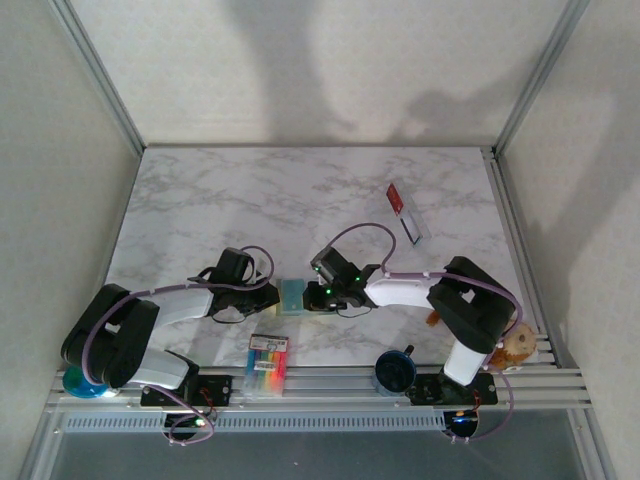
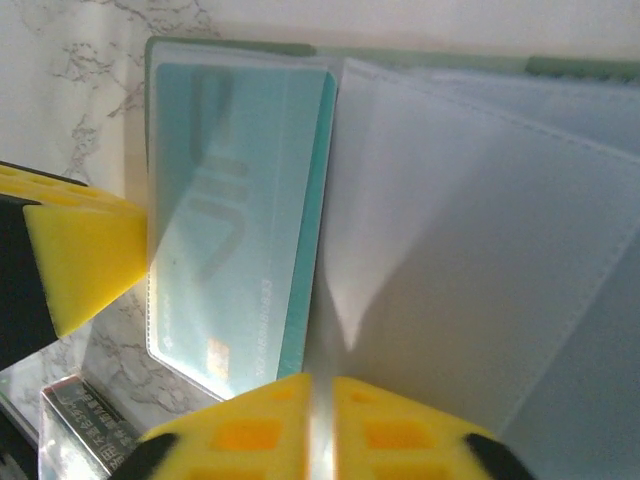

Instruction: Put the credit cards into the card holder

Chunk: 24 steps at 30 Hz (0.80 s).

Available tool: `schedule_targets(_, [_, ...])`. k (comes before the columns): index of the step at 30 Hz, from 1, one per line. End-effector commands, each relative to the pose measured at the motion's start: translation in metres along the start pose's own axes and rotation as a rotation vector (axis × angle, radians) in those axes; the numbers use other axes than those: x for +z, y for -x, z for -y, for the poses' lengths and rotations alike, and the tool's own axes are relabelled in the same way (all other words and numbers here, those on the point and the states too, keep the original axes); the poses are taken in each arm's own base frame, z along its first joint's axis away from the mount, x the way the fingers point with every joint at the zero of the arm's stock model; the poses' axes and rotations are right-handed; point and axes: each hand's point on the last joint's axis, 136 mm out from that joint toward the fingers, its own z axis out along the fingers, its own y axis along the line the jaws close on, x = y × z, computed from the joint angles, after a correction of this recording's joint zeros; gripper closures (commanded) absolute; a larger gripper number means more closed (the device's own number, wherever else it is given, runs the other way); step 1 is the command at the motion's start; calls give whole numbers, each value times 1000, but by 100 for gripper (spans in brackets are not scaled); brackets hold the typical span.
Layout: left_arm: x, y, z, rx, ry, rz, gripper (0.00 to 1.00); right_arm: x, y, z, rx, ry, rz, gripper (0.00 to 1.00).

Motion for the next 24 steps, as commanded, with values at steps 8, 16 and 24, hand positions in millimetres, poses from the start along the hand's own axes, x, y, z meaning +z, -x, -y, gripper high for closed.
schedule_targets(8, [3, -4, -14, -17, 66, 5, 88, 20, -5, -34, -88, 60, -64, 94])
schedule_targets(16, [-8, 4, -18, -2, 118, 61, 79, -4, -8, -11, -167, -80, -53, 79])
schedule_targets(24, [-17, 16, -27, 15, 204, 129, 65, -35, -4, 42, -178, -350, -18, 68])
